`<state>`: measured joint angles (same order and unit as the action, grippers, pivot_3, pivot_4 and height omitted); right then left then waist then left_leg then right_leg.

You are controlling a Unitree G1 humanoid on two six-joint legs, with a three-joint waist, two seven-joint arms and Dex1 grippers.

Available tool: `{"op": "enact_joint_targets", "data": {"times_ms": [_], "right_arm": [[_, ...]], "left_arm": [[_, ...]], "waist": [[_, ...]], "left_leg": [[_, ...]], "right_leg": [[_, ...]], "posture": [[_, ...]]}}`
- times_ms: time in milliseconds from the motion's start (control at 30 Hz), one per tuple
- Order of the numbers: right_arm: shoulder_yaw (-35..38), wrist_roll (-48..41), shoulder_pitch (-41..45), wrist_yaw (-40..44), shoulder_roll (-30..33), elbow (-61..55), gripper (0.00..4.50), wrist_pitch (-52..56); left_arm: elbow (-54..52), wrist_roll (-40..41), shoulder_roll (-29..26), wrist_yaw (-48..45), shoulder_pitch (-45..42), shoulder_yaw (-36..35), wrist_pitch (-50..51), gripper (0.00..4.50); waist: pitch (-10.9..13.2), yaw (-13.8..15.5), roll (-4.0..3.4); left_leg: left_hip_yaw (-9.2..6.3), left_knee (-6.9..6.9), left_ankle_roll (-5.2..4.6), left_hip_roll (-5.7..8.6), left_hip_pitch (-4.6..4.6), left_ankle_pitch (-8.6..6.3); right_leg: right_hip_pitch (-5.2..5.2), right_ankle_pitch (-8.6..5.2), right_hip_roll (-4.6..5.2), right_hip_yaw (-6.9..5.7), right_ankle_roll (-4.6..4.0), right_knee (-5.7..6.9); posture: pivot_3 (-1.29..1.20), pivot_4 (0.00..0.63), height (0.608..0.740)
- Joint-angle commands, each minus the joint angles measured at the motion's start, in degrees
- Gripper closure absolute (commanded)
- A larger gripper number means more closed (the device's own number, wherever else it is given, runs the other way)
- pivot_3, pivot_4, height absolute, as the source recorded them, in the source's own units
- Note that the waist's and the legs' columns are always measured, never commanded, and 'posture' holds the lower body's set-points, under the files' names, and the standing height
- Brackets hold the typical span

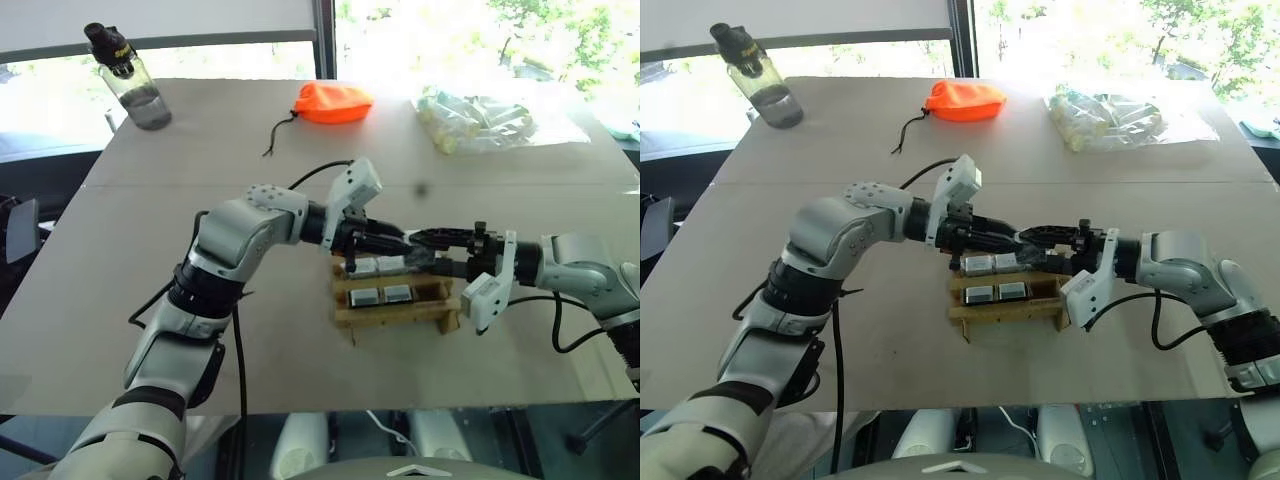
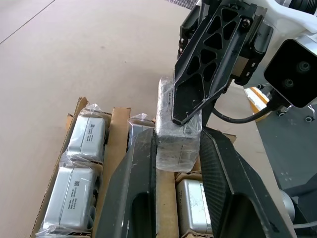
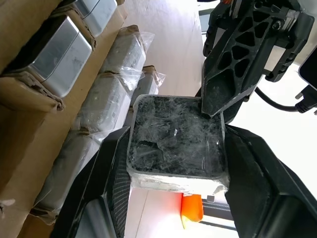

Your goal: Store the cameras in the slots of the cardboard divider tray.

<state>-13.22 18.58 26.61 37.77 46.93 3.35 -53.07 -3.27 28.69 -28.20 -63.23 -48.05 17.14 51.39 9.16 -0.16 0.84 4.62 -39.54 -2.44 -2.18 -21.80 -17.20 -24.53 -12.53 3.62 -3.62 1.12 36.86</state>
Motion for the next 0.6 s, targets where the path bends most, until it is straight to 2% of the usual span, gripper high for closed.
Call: {"op": "enact_joint_targets", "data": {"times_ms": [33, 133, 167, 300, 433, 600], "right_arm": [[0.69, -4.10, -0.09, 0.57, 0.14, -4.35, 1.45, 2.38], [1.20, -6.52, -0.61, 1.09, 0.44, -4.45, 0.28, 3.37], [1.37, -7.21, -0.94, 1.35, 0.74, -4.50, 0.04, 3.79], [3.76, -12.45, -4.72, 2.51, 3.50, -4.92, 0.04, 5.29], [8.22, -21.02, -12.62, 5.09, 9.46, -3.98, 0.04, 5.98], [18.75, -44.21, -28.68, 12.18, 15.48, -8.44, 0.04, 25.07]], "left_arm": [[-1.18, 0.47, 0.54, -0.70, -0.50, 0.23, -0.23, 3.83], [-1.13, 0.67, 0.94, -0.65, -0.82, -0.02, -0.12, 3.83], [-1.17, 0.70, 0.99, -0.65, -0.86, -0.06, -0.09, 3.83], [-1.66, 0.93, 1.37, -0.36, -0.94, -0.42, -0.04, 3.83], [-2.78, 1.49, 1.79, 0.25, -0.79, -0.99, 0.47, 3.83], [-4.17, 2.23, 2.33, 1.56, 0.58, -1.55, 1.07, 3.83]], "waist": [[0.00, 0.00, 0.00], [0.00, -0.01, 0.00], [0.00, 0.00, 0.00], [0.00, 0.29, 0.00], [0.00, 1.05, 0.00], [0.01, 1.13, -0.03]], "left_leg": [[0.00, 0.00, 0.00, 0.00, 0.00, 0.00], [0.02, -0.02, 0.00, 0.00, 0.00, 0.00], [0.02, -0.02, 0.00, 0.00, 0.01, 0.00], [-0.01, -0.02, 0.00, 0.00, 0.00, 0.00], [-0.04, -0.02, -0.01, 0.02, -0.06, 0.00], [-0.24, -0.03, -0.01, 0.00, 0.06, 0.00]], "right_leg": [[0.00, 0.00, 0.00, 0.00, 0.00, 0.00], [0.00, 0.00, 0.00, 0.00, 0.00, 0.00], [0.00, 0.00, 0.00, 0.00, 0.00, 0.01], [0.01, 0.00, 0.00, 0.00, 0.00, 0.01], [0.01, 0.00, 0.04, 0.00, 0.00, -0.03], [0.24, 0.00, 0.02, -0.05, -0.01, -0.04]], "posture": [[0.00, 0.150, 0.740], [0.00, 0.150, 0.740], [0.00, 0.150, 0.740], [0.00, 0.150, 0.740], [0.00, 0.150, 0.740], [0.00, 0.150, 0.740]]}}
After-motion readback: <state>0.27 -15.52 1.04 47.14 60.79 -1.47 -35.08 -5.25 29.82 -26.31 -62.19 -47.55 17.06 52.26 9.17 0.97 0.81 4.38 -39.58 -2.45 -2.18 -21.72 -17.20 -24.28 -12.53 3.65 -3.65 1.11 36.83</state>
